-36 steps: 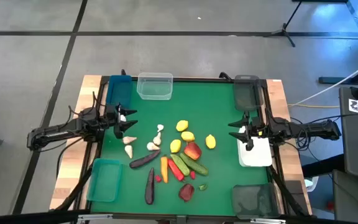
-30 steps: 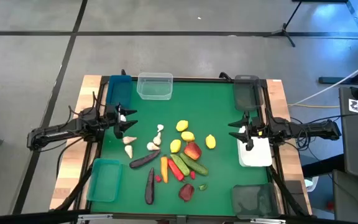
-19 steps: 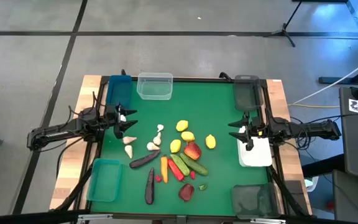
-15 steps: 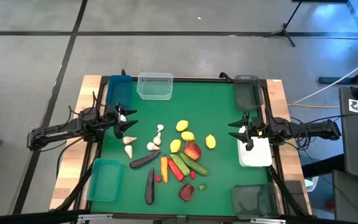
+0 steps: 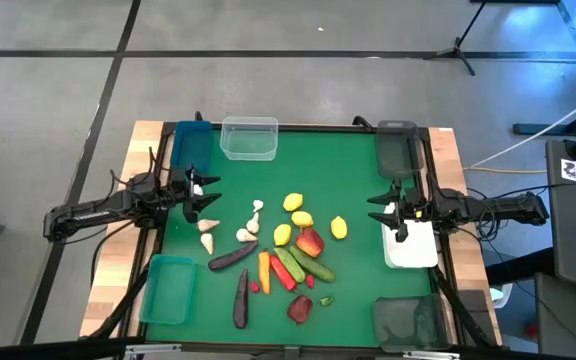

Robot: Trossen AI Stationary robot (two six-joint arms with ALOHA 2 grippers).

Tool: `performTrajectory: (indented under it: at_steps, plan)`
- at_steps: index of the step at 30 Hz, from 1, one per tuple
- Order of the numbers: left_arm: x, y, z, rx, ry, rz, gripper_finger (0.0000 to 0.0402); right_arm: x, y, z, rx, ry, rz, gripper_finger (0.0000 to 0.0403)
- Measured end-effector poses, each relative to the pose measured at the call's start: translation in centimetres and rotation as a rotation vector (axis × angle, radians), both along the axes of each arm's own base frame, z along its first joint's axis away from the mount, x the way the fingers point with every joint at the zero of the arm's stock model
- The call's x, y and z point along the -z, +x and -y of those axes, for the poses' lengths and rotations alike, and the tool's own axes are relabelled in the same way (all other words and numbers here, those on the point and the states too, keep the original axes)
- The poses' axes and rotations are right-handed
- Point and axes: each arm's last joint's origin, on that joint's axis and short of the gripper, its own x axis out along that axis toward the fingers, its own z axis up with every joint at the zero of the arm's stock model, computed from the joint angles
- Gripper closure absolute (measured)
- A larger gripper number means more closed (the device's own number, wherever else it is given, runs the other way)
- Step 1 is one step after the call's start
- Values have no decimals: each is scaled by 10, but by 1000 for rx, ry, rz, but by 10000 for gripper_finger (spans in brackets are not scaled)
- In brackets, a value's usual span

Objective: Sort produce into baskets

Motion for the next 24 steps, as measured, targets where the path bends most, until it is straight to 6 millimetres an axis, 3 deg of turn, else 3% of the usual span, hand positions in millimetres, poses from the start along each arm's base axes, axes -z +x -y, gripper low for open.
performTrajectory:
  at_steps: [14, 20, 24]
  plan:
    - [0, 0, 0, 0, 0, 0, 112, -3, 0, 1, 25, 101, 36, 194]
    - [-2, 0, -1, -39, 48, 15, 112, -17, -1, 1, 15, 216, 180, 194]
    - [-5, 0, -1, -38, -7, 53, 112, -28, -3, 1, 11, 199, 261, 194]
